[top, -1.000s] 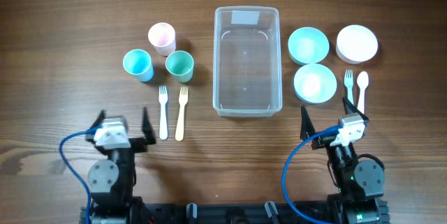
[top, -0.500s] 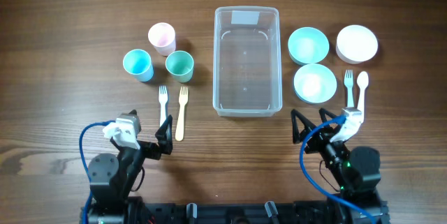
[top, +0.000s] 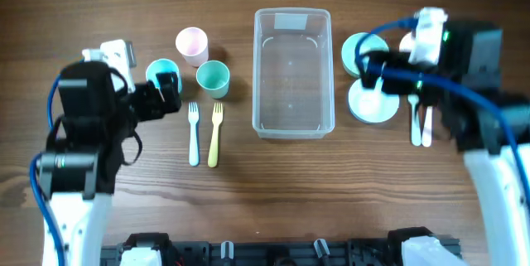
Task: Pack container
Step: 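Grasp the green bowl rim with the right gripper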
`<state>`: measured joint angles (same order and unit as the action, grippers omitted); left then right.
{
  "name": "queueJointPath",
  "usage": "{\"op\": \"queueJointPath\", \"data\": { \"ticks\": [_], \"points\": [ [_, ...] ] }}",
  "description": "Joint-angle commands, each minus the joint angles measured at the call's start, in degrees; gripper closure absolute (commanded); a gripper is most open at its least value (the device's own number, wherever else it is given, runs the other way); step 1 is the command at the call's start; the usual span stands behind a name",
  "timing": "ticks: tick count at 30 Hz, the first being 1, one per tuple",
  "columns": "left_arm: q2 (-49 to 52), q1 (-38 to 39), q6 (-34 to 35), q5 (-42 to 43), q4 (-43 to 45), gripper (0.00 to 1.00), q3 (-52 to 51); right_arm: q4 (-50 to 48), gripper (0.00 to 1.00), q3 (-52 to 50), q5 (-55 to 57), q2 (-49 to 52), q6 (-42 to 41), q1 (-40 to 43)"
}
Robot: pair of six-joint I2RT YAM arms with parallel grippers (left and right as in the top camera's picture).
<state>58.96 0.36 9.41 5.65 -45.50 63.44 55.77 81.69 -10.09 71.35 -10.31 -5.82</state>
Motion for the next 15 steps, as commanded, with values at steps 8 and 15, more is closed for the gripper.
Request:
{"op": "queueJointPath", "data": {
  "ticks": [8, 15],
  "points": [
    [7.4, -5.8, 0.5, -1.2, -3.5, 0.0, 1.9, 9.0, 0.0, 20.8, 0.7, 30.7, 7.3, 9.6],
    [7.4, -5.8, 0.5, -1.2, -4.7, 0.0, 1.9, 6.1, 0.0, 20.8, 3.5, 40.4, 3.9, 9.6]
  ]
}}
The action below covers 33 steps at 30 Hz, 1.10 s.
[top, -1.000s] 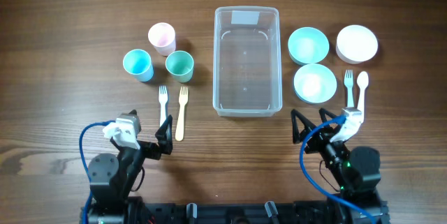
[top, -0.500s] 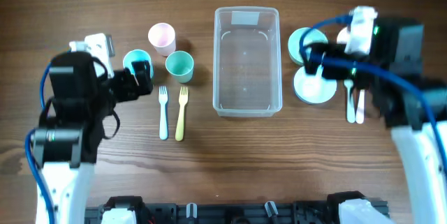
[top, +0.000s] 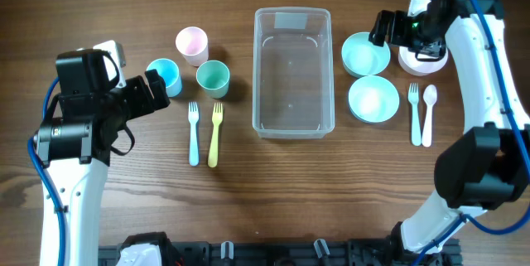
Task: Pack container
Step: 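Grasp the green bowl rim with the right gripper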
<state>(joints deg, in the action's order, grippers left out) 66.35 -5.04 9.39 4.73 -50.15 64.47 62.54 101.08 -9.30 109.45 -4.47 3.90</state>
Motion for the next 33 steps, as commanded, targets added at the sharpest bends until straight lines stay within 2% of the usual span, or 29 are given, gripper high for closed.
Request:
{"op": "queueJointPath", "data": {
  "ticks": [1, 7, 8, 10, 12, 15, 18, 20, 30, 33],
  "points": [
    [0.0, -0.4, 0.5, -0.3, -0.1, 0.0, 0.9, -0.8, 0.0, 1.4, 3.5, 3.5, -1.9, -0.1],
    [0.0, -0.4, 0.5, -0.3, -0.1, 0.0, 0.9, -1.5, 0.02, 1.4, 4.2, 12.3, -4.7, -0.2],
    [0.0, -0.4, 0.5, -0.3, -0.1, 0.0, 0.9, -1.9, 0.08, 1.4, 4.4, 13.3, -4.8, -0.1],
    [0.0, -0.4, 0.5, -0.3, -0.1, 0.0, 0.9, -2.5, 0.11, 1.2, 4.4, 14.4, -5.1, -0.1],
    [0.0, -0.4, 0.5, -0.3, -0.1, 0.0, 0.9, -3.1, 0.13, 1.2, 4.4, 14.6, -6.4, -0.1],
    [0.0, -0.4, 0.5, -0.3, -0.1, 0.0, 0.9, -3.2, 0.26, 1.1, 4.4, 14.9, -6.4, -0.1],
    [0.0, -0.4, 0.5, -0.3, -0.1, 0.0, 0.9, -4.8, 0.27, -0.6, 4.4, 15.0, -6.7, -0.1],
    [0.0, -0.4, 0.5, -0.3, -0.1, 0.0, 0.9, -5.6, 0.32, -1.5, 4.9, 15.0, -7.7, -0.1],
    [0.0, -0.4, 0.5, -0.3, -0.1, 0.0, 0.9, -10.3, 0.37, -6.2, 7.8, 15.0, -7.7, -0.1],
    [0.0, -0.4, 0.5, -0.3, -0.1, 0.0, 0.9, -11.7, 0.47, -7.1, 8.0, 15.3, -7.7, -0.1]
  ]
}}
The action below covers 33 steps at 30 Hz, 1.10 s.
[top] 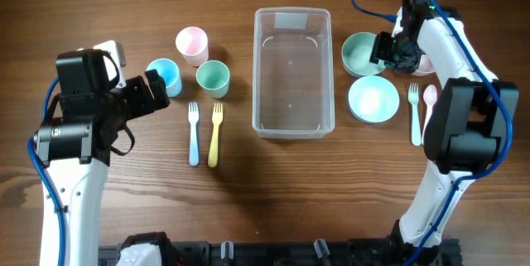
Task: Pack container
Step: 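Grasp the green bowl rim with the right gripper, then carry the green bowl into the clear container and release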
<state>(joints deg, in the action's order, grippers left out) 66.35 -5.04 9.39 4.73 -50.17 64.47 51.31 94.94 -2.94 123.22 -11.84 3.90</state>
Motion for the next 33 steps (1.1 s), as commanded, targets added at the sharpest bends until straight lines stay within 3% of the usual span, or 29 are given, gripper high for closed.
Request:
{"op": "queueJointPath", "data": {
  "ticks": [1, 3, 10, 17, 26, 33],
  "points": [
    [0.0, -0.4, 0.5, -0.3, 0.0, 0.0, 0.9, -0.5, 0.47, -0.9, 1.7, 1.7, -0.3, -0.1],
    [0.0, -0.4, 0.5, -0.3, 0.0, 0.0, 0.9, -0.9, 0.48, -0.9, 1.7, 2.1, -0.3, -0.1],
    [0.0, -0.4, 0.5, -0.3, 0.0, 0.0, 0.9, -1.5, 0.78, -0.7, 2.1, 1.6, -0.1, -0.1],
    [0.0, -0.4, 0.5, -0.3, 0.0, 0.0, 0.9, -0.7, 0.93, -0.1, 3.0, 0.0, -0.1, -0.1],
    [0.0, -0.4, 0.5, -0.3, 0.0, 0.0, 0.9, 0.5, 0.96, -0.1, 2.9, -10.5, -0.2, -0.2],
    [0.0, -0.4, 0.5, -0.3, 0.0, 0.0, 0.9, 2.7, 0.96, -0.1, -10.0, -24.8, -1.9, -3.0]
  ]
}}
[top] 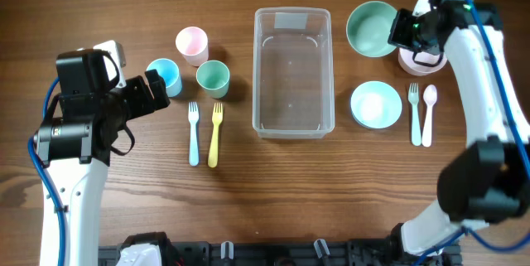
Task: Pack container
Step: 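Carry the green bowl into the clear container and release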
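Note:
The clear plastic container (258, 75) stands empty at the table's centre. My right gripper (401, 31) is shut on the right rim of a green bowl (369, 27), held up to the right of the container's far end. A light blue bowl (375, 104) sits below it, with a pink bowl (420, 65) partly hidden under the right wrist. My left gripper (159, 94) looks open and holds nothing, just beside a blue cup (164, 74).
A pink cup (191, 44) and a green cup (213, 77) stand left of the container. Below them lie a blue fork (194, 133) and a yellow fork (215, 133). At the right, a blue fork (415, 113) and a pale spoon (428, 113) lie side by side.
The green bowl has left its spot on the table beside the container and is now higher and further back, in my right gripper. The left arm has not moved.
My left gripper was at the blue cup's edge, then drew back a little and stayed there. My right gripper hovered over the bowls, then reached the green bowl's right rim, and now holds that bowl off the table.

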`<state>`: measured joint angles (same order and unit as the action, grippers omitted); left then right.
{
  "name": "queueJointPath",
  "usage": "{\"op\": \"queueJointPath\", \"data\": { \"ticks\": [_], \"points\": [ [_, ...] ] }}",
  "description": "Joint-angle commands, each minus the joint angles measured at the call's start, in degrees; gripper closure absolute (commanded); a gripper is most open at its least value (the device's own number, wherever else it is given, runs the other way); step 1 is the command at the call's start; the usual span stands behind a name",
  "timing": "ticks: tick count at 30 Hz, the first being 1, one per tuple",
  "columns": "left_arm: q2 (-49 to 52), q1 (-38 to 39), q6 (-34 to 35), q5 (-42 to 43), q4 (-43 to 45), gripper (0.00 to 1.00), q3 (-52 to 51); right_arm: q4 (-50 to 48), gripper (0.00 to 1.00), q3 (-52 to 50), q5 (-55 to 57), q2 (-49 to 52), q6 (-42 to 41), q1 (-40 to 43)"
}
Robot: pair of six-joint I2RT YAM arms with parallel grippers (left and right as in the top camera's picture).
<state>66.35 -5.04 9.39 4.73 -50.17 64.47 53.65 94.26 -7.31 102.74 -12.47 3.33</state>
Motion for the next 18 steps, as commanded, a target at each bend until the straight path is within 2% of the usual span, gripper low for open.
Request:
{"op": "queueJointPath", "data": {
  "ticks": [1, 6, 9, 13, 18],
  "points": [
    [0.0, -0.4, 0.5, -0.3, 0.0, 0.0, 0.9, 0.3, 0.96, 0.6, -5.7, -5.3, -1.3, -4.2],
    [0.0, -0.4, 0.5, -0.3, 0.0, 0.0, 0.9, -5.0, 0.96, 0.6, -0.6, -3.7, -1.7, -16.7],
    [0.0, -0.4, 0.5, -0.3, 0.0, 0.0, 0.9, -7.7, 0.96, 0.6, 4.9, -0.1, -1.4, -20.8],
    [0.0, -0.4, 0.5, -0.3, 0.0, 0.0, 0.9, -12.7, 0.96, 0.6, 8.5, 9.0, -0.8, -21.2],
    [0.0, -0.4, 0.5, -0.3, 0.0, 0.0, 0.9, -17.1, 0.96, 0.6, 8.8, 15.7, 1.6, -21.2]
  ]
}}
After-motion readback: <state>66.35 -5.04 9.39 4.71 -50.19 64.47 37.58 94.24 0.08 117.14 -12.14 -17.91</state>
